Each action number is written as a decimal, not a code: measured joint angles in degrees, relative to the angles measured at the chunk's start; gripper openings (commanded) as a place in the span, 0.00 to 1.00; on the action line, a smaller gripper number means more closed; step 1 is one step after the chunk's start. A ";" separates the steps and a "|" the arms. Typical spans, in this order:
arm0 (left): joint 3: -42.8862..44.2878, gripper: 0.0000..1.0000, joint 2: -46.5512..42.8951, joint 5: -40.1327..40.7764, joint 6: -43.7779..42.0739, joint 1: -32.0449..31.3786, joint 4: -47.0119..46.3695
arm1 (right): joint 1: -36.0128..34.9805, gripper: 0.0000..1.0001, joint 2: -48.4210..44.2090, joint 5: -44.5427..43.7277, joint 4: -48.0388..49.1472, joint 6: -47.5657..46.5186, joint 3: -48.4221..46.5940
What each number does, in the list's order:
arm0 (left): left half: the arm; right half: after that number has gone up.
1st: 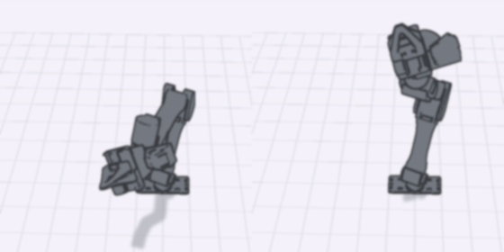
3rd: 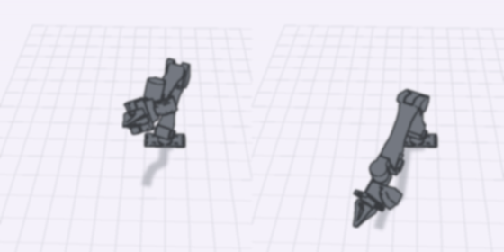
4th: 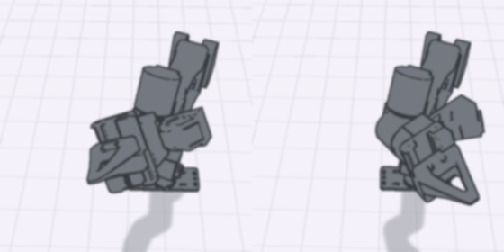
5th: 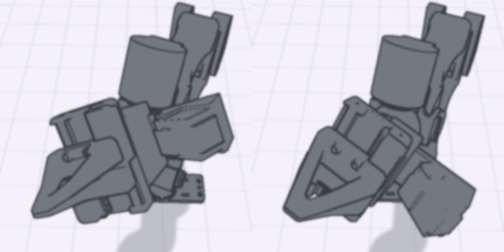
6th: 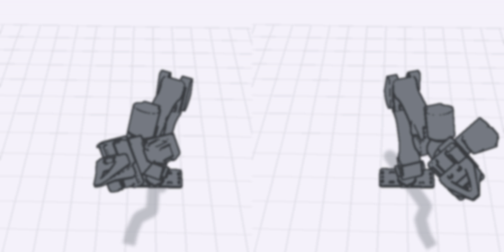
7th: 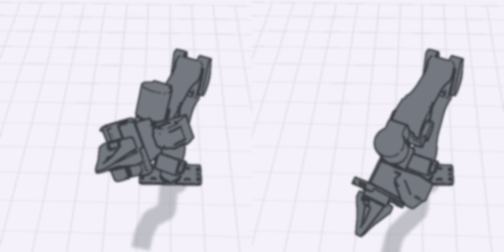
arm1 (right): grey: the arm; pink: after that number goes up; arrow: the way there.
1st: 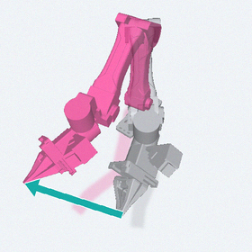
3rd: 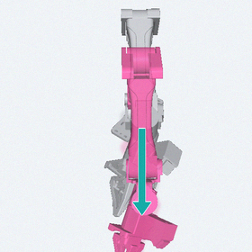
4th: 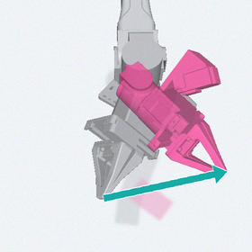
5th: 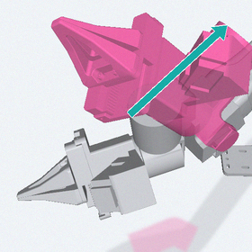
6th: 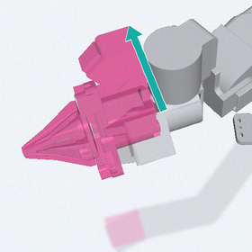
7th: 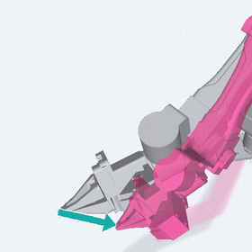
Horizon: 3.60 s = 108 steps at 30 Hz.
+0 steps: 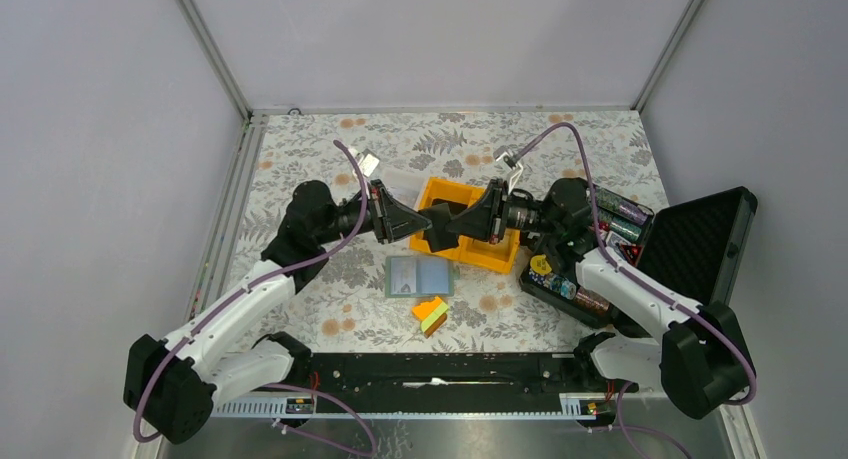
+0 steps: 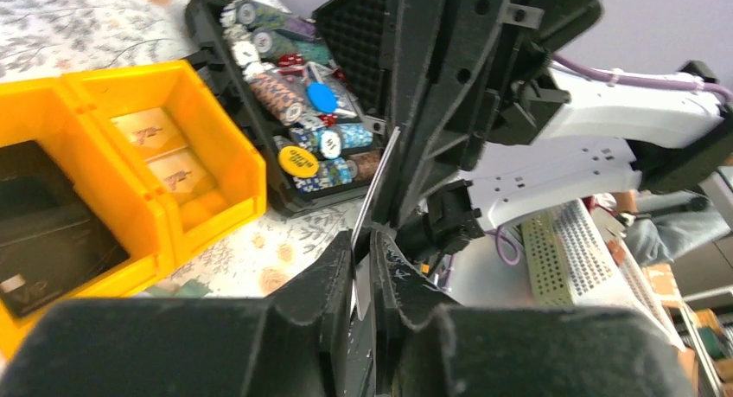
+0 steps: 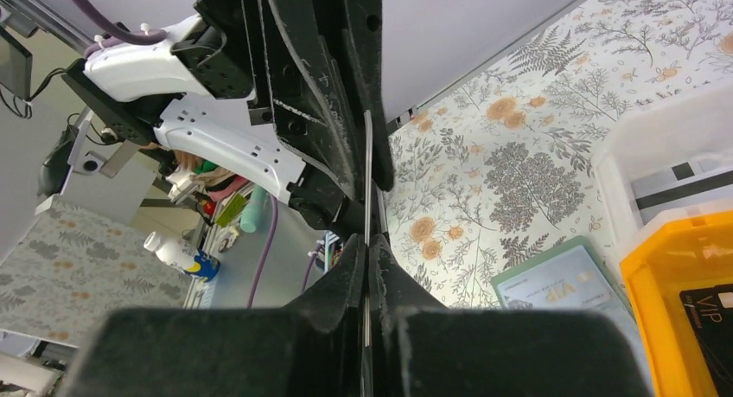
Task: Put the credit cards into the card holder
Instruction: Adjust the credit card.
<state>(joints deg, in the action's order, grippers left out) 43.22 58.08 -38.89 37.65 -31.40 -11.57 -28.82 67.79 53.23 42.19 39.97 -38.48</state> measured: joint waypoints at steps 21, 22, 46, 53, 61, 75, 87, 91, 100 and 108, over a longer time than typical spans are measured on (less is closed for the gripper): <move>-6.32 0.00 -4.76 -9.42 5.88 0.11 -14.60 | 0.46 0.26 -4.94 -0.59 -0.13 4.17 -1.36; -6.32 0.00 -4.83 -9.73 5.95 0.11 -15.06 | 0.46 0.25 -4.85 -0.39 0.79 4.87 -1.33; -7.04 0.00 -5.35 -11.87 7.45 0.11 -16.90 | 0.46 0.27 -4.22 3.02 6.10 8.74 -1.09; -7.04 0.00 -5.35 -11.91 7.45 0.11 -16.90 | 0.46 0.26 -3.65 3.52 6.10 8.76 -1.09; -7.04 0.00 -5.35 -11.98 7.45 0.11 -16.90 | 0.46 0.24 -3.10 3.78 6.10 8.74 -1.09; -7.04 0.00 -5.35 -11.65 6.56 0.11 -15.43 | 0.46 0.33 -3.19 3.39 4.83 8.13 -1.07; -7.04 0.00 -5.35 -11.41 5.90 0.11 -14.23 | 0.46 0.32 -4.28 3.43 5.49 8.96 -1.03; -7.04 0.00 -5.35 -11.41 5.90 0.11 -14.25 | 0.46 0.28 -3.87 3.45 6.40 9.49 -0.52; -7.04 0.00 -5.33 -11.45 5.95 0.11 -14.67 | 0.46 0.22 -3.17 3.56 6.84 9.90 -0.07; -7.04 0.00 -5.01 -11.50 6.16 0.11 -15.10 | 0.44 0.20 -3.10 3.56 7.41 9.92 0.13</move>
<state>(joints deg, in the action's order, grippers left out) 36.18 53.08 -50.39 43.81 -31.29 -26.68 -28.38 64.69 56.80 49.60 49.89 -38.35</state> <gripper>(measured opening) 0.033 0.207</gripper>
